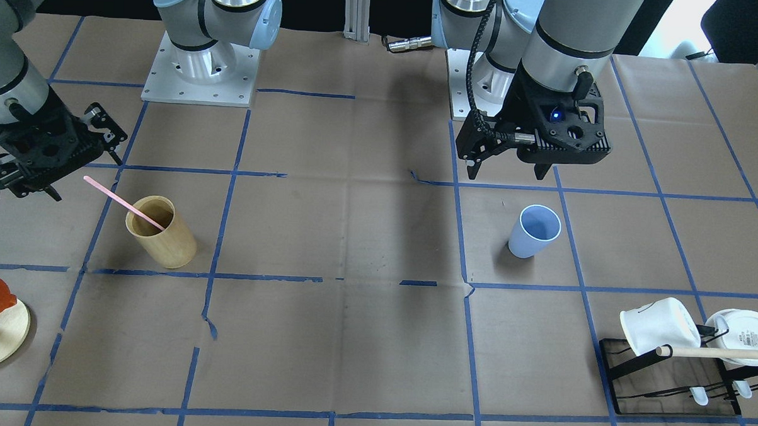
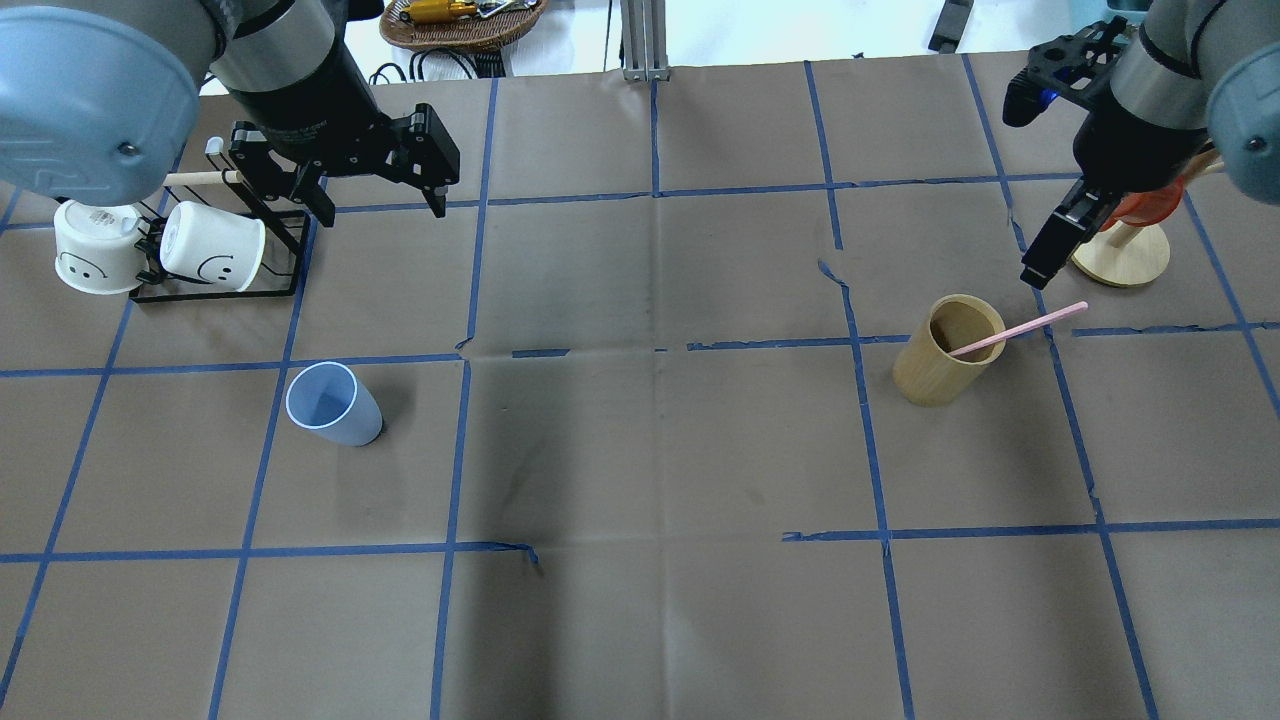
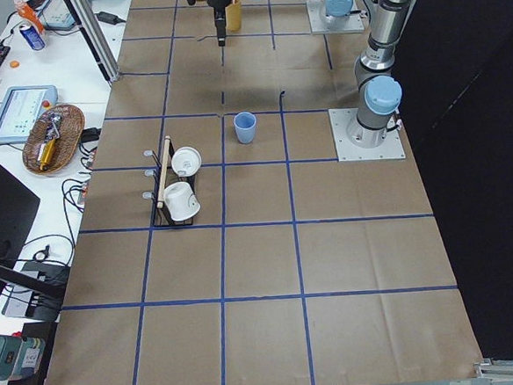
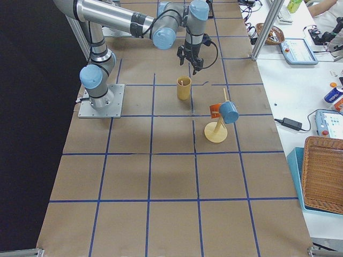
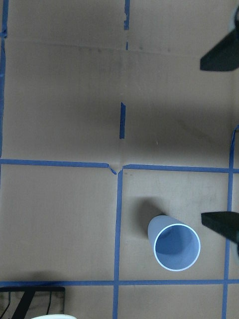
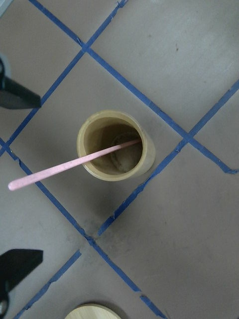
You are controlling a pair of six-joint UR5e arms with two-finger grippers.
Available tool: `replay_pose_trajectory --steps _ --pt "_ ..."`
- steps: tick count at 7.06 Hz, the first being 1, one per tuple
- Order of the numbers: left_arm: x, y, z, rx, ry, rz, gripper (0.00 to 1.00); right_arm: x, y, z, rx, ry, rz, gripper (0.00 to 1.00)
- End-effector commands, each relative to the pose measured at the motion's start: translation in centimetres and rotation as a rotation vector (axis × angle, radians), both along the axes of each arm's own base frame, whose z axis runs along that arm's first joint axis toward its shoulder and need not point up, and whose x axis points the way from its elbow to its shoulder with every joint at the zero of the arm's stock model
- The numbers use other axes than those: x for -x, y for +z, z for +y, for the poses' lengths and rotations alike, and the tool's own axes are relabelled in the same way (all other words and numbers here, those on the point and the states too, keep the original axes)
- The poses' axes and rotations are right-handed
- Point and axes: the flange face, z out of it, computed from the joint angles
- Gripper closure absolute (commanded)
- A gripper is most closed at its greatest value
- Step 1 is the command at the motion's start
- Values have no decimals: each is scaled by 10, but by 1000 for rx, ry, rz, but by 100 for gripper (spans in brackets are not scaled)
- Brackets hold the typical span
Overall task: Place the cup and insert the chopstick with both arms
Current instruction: 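Lower the right gripper to the pink chopstick in the tan cup and grasp it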
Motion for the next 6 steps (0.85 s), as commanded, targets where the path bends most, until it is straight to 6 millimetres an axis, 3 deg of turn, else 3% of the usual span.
replay_pose_trajectory --steps 1,3,6 --pt "0 0 -1 4 1 0 0 6 -13 1 3 3 5 0" --pt "0 -1 0 0 15 2 0 7 -22 3 -19 0 -2 0" --pt "-1 -2 -1 -9 16 2 0 18 -71 16 -76 58 -26 0"
